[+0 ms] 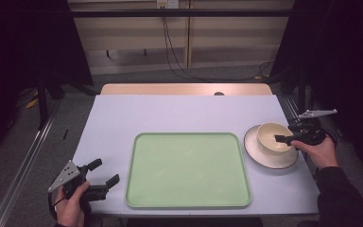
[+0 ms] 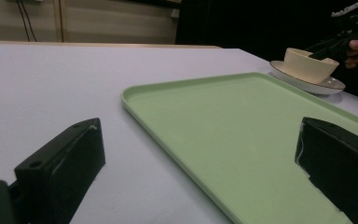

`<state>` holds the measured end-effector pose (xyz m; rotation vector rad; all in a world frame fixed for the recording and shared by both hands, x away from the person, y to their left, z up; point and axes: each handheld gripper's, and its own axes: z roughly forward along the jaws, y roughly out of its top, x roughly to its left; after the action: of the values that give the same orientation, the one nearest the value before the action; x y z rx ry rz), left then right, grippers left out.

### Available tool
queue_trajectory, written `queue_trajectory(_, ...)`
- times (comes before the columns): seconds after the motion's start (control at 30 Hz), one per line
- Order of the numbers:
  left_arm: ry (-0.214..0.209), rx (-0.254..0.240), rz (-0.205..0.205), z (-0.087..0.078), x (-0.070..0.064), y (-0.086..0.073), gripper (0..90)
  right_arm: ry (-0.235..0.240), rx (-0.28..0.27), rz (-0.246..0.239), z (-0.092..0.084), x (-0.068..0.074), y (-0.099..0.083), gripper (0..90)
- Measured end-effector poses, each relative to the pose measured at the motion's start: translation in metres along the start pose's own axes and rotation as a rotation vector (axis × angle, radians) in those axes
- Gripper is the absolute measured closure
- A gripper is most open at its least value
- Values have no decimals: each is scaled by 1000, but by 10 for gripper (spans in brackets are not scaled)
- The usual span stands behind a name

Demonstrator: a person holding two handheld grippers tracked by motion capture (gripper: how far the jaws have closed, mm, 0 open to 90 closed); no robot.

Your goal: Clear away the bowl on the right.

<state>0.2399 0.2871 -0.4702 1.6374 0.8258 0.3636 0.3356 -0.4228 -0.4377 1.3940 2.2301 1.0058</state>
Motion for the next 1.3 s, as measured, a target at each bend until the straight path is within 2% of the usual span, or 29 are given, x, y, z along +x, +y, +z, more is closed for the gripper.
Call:
queue_trajectory(0.1,6,0,1,0,0,0,14,9,23,-5,1,1,-2,216)
queue_trajectory(0.13,9,-4,1,-1,0,0,15,22,40,-3,3,1,-2,302)
queue_trajectory(0.17,9,-4,1,-1,0,0,14,22,40,-3,3,1,-2,302)
queue_trajectory(0.2,10,-10,-7,-1,0,0,15,35,52,-1,3,1,-2,403)
queue_trajectory(0.3,7,-16,-8,-1,0,0,15,9,63,-2,4,2,-1,438)
queue_trajectory(0.33,8,-25,-18,0,-1,0,14,0,62,-7,5,2,-2,481)
queue_trajectory(0.4,8,-23,-15,0,-1,0,15,8,79,-2,6,2,-3,514)
queue_trajectory(0.47,8,-24,-15,0,-1,0,14,-5,85,-8,6,1,-3,532)
queue_trajectory(0.5,11,-24,-14,0,-1,0,15,-1,106,4,6,-1,-5,579)
queue_trajectory(0.63,9,-30,-19,1,-2,0,14,5,116,16,8,-2,-7,609)
queue_trajectory(0.7,10,-30,-19,1,-2,0,15,-8,133,17,8,-2,-5,625)
queue_trajectory(0.77,6,-18,0,0,-1,0,14,-9,135,24,8,-3,-5,646)
queue_trajectory(0.83,8,-27,-10,1,-1,0,15,-5,134,29,8,-3,-5,664)
queue_trajectory(0.9,6,-31,-9,0,-2,0,14,-30,137,27,8,-3,-3,720)
queue_trajectory(0.93,8,-32,-8,0,-2,0,15,-26,141,33,9,-3,-2,777)
queue_trajectory(1.0,7,-26,0,0,-1,0,14,-21,145,47,9,-2,0,812)
queue_trajectory(1.07,9,-30,-1,0,-2,0,14,-14,145,58,9,-2,0,816)
queue_trajectory(1.1,9,-27,5,0,-1,0,14,-12,139,86,10,-3,0,824)
queue_trajectory(1.17,11,-30,1,0,-2,0,14,9,141,104,10,-3,0,829)
queue_trajectory(1.3,7,-30,6,0,-2,0,15,5,147,111,9,-4,0,831)
